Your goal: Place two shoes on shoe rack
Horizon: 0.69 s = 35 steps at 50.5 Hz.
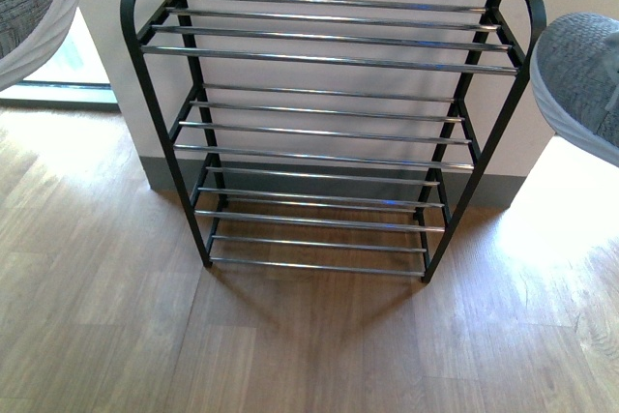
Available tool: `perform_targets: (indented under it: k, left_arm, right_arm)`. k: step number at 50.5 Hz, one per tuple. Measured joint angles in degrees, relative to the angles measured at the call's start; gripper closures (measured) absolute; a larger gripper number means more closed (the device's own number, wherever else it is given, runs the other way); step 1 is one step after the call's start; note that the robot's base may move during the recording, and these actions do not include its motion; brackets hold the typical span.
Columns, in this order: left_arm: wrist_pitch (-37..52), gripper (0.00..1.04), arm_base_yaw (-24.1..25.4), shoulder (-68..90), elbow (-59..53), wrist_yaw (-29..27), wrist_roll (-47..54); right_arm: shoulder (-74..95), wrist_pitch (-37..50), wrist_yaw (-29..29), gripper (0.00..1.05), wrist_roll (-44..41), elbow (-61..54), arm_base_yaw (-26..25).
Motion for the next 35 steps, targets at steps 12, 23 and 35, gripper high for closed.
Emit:
perform_targets:
  k: [12, 23, 35]
  left_arm:
    - [0.0, 1.03, 0.0, 0.0, 0.0, 0.1, 0.0]
    - [0.0, 1.03, 0.0, 0.0, 0.0, 0.0, 0.0]
    - [0.0, 1.03, 0.0, 0.0, 0.0, 0.0, 0.0]
  right_arm:
    - [-1.3, 8.5, -4.1, 1.04, -3.2, 1.4, 2.0]
    - [1.3, 1.4, 2.3, 1.04, -1.1, 12.9, 10.8]
    - [9.5, -6.0, 12.8, 1.04, 3.2, 26.2, 20.8]
